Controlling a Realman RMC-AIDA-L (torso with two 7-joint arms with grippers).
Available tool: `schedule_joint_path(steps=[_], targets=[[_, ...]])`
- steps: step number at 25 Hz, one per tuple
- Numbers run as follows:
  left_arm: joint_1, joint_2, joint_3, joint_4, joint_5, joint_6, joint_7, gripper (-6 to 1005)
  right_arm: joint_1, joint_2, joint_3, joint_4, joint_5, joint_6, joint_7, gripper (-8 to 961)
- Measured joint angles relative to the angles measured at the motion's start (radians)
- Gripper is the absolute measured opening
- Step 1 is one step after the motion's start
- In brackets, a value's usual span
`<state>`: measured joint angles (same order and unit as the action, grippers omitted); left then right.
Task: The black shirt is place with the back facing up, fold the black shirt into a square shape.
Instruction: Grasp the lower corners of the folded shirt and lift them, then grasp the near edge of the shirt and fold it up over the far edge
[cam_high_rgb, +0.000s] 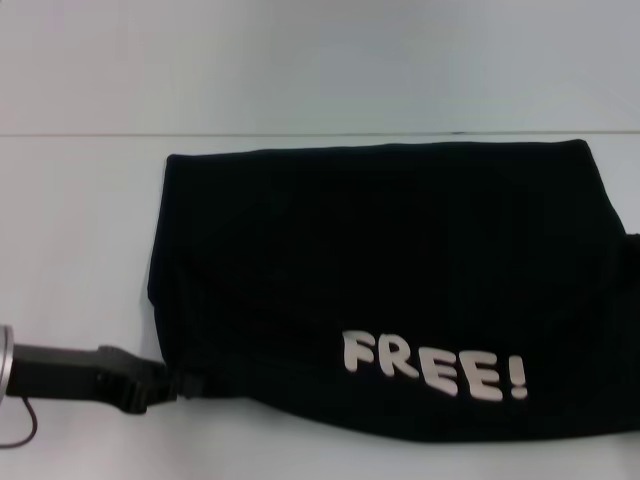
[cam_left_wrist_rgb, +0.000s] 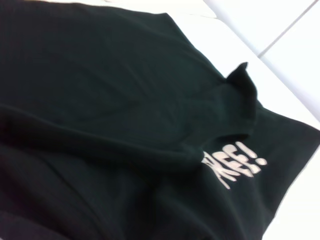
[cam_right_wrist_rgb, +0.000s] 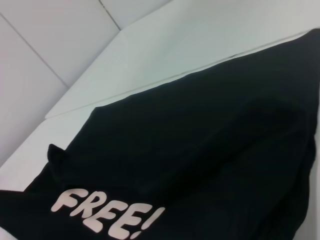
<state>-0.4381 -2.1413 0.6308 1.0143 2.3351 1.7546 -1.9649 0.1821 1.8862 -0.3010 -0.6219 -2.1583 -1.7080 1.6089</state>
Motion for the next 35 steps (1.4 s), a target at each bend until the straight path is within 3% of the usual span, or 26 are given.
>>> schedule_joint_path(steps=[9, 30, 35], targets=[[-0.003, 0.022, -0.014, -0.076, 0.008, 0.083, 0.019, -1, -0.029, 0.003, 0.095, 0.000, -0.113, -0.067, -0.055, 1], [0.017, 0.029, -0.074, -0.135, 0.070, 0.160, 0.105, -1, -0.046, -0.007, 0.129, -0.009, -0.179, -0.107, -0.080, 8], [-0.002, 0.036, -0.112, -0.139, 0.066, 0.135, 0.107, -1, -0.016, -0.005, 0.173, -0.010, -0.175, -0.138, -0.091, 9]])
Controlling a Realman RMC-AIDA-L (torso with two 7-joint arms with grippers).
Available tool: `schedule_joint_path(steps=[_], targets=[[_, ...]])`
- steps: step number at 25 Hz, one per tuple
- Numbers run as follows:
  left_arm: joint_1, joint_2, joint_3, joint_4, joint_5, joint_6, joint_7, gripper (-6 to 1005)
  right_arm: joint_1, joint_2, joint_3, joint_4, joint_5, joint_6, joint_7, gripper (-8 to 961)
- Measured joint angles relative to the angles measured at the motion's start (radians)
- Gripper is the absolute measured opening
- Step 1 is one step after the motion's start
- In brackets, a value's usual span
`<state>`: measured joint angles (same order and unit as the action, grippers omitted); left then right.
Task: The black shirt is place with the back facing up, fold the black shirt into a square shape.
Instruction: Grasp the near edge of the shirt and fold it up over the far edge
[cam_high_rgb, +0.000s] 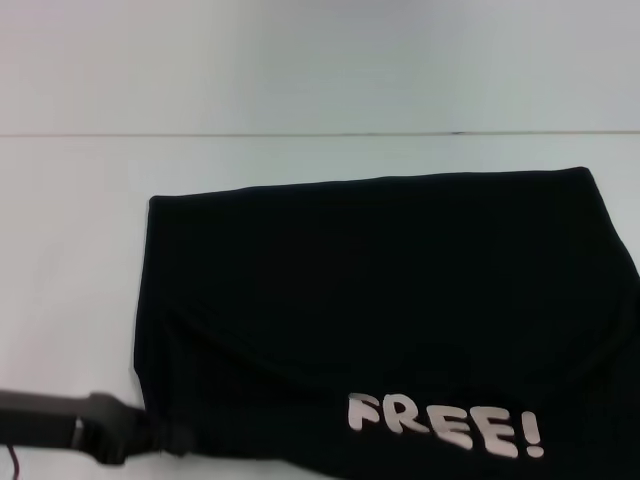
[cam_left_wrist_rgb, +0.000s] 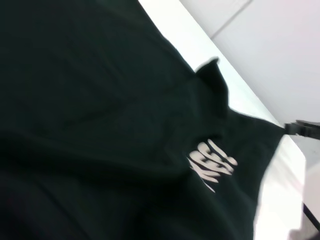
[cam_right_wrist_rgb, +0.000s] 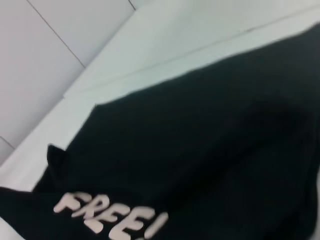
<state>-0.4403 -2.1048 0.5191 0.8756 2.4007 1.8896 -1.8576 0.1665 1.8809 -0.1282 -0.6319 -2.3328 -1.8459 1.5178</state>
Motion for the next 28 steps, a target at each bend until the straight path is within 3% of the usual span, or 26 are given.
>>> schedule_joint_path(steps=[8, 11, 14, 21, 28], targets=[[-0.135, 0.056, -0.080, -0.081, -0.047, -0.119, -0.006, -1, 0.138, -0.001, 0.127, 0.006, 0.003, 0.062, 0.003, 12], [-0.219, 0.080, -0.074, -0.150, -0.047, -0.235, -0.020, -1, 0.216, -0.003, 0.127, 0.004, 0.003, 0.131, 0.042, 13], [-0.287, 0.090, -0.062, -0.198, -0.044, -0.389, -0.039, -1, 0.293, -0.003, 0.110, 0.018, 0.000, 0.241, 0.076, 14], [-0.383, 0.081, 0.062, -0.309, -0.043, -0.850, -0.112, -1, 0.462, 0.010, -0.039, 0.120, -0.002, 0.569, 0.125, 16], [-0.394, 0.064, 0.141, -0.323, -0.043, -1.022, -0.136, 0, 0.583, 0.042, -0.183, 0.214, -0.001, 0.926, 0.148, 19]])
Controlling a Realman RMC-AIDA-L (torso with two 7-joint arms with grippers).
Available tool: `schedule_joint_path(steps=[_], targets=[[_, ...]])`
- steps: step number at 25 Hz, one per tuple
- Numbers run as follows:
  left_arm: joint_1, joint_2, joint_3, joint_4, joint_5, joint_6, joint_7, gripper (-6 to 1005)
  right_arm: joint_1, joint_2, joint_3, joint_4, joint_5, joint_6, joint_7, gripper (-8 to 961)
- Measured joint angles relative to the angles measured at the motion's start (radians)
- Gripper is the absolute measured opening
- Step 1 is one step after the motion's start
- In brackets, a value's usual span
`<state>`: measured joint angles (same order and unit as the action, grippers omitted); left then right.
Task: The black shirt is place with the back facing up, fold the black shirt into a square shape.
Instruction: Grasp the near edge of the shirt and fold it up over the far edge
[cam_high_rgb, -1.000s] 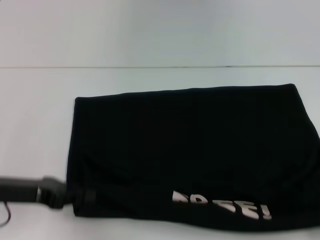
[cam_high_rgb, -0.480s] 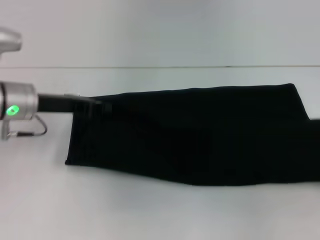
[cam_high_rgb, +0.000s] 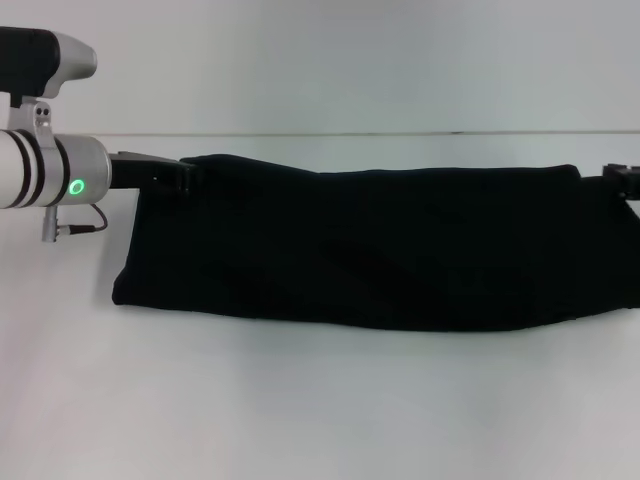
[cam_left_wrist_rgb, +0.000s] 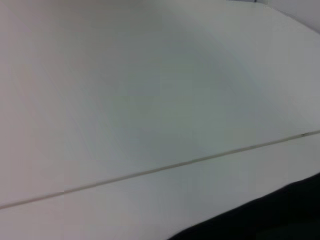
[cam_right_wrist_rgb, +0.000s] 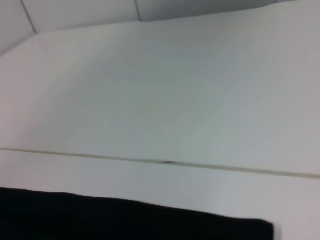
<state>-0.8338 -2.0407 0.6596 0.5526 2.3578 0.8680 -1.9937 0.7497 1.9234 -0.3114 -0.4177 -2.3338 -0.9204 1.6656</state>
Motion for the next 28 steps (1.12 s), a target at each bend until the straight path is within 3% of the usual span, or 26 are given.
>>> schedule_joint_path(steps=[6, 15, 20, 28], targets=[[-0.001, 0.001, 0.012, -0.001, 0.001, -0.028, -0.002, 0, 0.060, 0.025, -0.054, 0.021, 0.005, 0.121, -0.006, 21], [0.001, 0.003, 0.013, 0.001, 0.015, -0.112, -0.003, 0, 0.136, 0.041, -0.140, 0.025, 0.005, 0.254, -0.001, 24], [0.004, 0.000, 0.014, -0.001, 0.017, -0.181, -0.003, 0, 0.161, 0.044, -0.161, 0.056, 0.005, 0.343, -0.012, 25], [0.004, -0.001, 0.014, -0.012, 0.017, -0.231, 0.000, 0, 0.176, 0.041, -0.172, 0.067, 0.005, 0.357, -0.015, 28]])
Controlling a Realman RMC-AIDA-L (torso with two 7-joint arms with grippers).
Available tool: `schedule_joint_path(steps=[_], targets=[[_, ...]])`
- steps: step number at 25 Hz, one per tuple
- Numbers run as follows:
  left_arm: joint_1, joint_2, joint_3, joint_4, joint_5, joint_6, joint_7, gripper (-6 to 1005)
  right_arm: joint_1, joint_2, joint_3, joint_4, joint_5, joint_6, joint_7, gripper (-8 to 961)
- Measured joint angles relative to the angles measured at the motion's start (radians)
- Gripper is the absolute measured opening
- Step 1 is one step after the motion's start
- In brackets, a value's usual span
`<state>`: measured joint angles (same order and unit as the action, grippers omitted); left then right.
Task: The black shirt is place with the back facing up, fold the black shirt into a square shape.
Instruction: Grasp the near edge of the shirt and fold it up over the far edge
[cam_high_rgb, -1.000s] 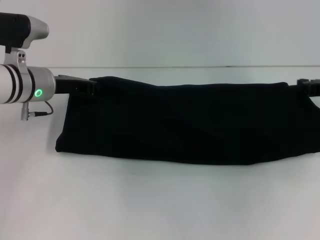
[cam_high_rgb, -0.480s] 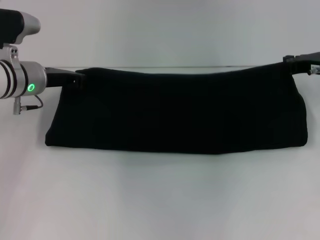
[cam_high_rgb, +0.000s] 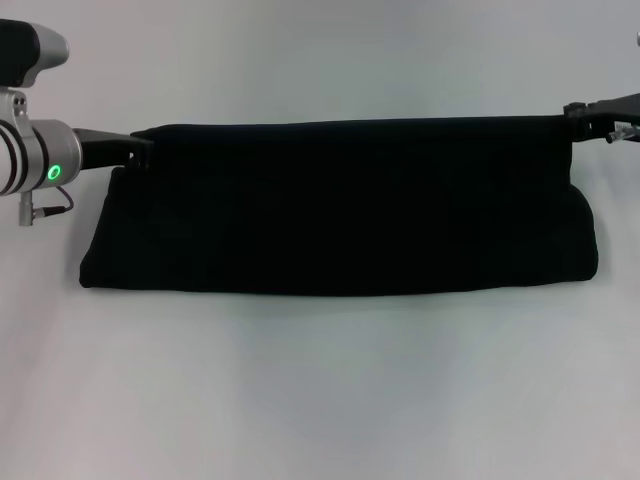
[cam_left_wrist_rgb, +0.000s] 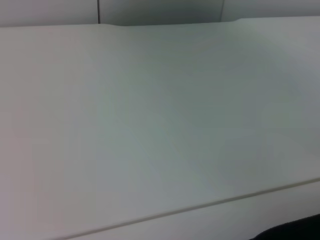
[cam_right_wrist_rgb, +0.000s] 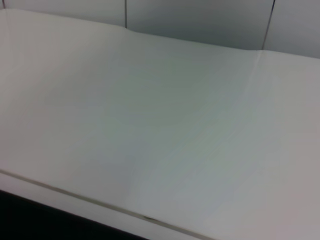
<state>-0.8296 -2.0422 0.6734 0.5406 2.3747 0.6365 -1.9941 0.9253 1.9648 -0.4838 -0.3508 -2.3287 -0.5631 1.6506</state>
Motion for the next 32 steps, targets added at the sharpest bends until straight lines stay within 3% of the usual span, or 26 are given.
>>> schedule_joint_path(steps=[32], targets=[[-0.014, -0.017, 0.008, 0.025, -0.003, -0.088, 0.008, 0, 0.030, -0.005, -0.035, -0.006, 0.000, 0.015, 0.010, 38]])
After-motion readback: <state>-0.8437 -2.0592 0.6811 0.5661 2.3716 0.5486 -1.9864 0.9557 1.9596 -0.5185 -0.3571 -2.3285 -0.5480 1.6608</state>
